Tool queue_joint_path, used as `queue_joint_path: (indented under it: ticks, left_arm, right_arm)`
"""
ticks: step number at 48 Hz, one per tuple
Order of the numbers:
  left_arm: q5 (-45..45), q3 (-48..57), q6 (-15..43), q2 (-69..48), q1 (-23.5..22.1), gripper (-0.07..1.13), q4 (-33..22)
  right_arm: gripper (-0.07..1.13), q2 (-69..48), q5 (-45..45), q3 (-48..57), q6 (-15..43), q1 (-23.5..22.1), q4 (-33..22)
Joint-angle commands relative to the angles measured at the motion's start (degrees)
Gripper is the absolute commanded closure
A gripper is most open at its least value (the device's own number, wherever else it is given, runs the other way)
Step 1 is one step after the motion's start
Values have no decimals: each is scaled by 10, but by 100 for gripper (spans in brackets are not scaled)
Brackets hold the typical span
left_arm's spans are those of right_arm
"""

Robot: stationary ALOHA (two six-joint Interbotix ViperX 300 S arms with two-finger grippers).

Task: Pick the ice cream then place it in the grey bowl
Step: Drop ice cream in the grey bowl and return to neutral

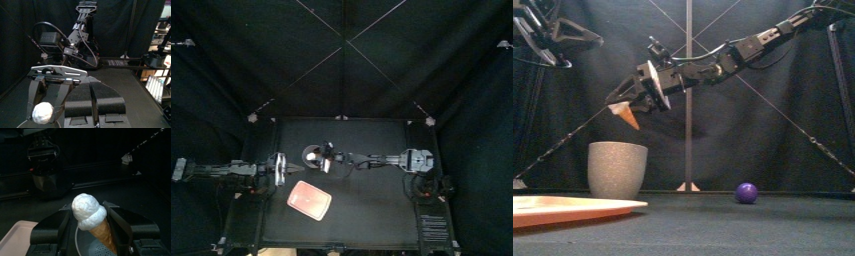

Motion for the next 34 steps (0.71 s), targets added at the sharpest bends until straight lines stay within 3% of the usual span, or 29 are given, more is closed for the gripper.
queue_joint_path:
  ticks: [1,7,19,34]
  left_arm:
    - [-3,-8,0,2,1,108,0]
    - [-3,-8,1,2,1,108,1]
    - [-3,-7,0,2,1,108,0]
    - [-3,-4,1,1,2,108,1]
  right_arm:
    - [24,-15,-4,-5,2,-8,5]
    - [18,-20,-4,-3,2,-12,10]
    - [18,-45,-3,2,1,-14,4]
    - [18,-253,-9,157,-1,-10,0]
